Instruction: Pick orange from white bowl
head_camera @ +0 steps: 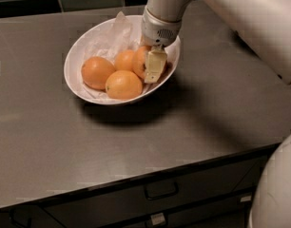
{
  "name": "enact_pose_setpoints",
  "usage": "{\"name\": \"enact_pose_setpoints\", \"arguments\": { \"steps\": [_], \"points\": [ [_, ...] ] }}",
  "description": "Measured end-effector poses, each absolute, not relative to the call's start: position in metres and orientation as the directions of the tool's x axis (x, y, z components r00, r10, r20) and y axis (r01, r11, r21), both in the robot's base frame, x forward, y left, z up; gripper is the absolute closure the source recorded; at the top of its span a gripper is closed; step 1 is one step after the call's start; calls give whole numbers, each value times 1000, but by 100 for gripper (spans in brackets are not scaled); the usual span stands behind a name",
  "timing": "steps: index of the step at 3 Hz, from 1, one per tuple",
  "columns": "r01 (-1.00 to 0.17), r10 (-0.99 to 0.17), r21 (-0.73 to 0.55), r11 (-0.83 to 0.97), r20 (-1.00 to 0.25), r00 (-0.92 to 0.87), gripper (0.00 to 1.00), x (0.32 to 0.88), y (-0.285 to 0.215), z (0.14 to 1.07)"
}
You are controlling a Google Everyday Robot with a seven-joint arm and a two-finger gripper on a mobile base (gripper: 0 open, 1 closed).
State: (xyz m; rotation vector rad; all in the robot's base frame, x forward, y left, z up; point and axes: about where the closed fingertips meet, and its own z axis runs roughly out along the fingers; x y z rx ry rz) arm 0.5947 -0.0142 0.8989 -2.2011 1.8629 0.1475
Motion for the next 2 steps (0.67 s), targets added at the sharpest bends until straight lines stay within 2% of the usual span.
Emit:
{"name": "enact_pose_setpoints", "arguments": {
  "steps": [1, 2],
  "points": [
    [-981, -955, -127, -149, -239, 176, 92, 595, -14, 899],
    [-980, -954, -131, -148, -241, 176, 100, 594, -14, 901]
  ]
}}
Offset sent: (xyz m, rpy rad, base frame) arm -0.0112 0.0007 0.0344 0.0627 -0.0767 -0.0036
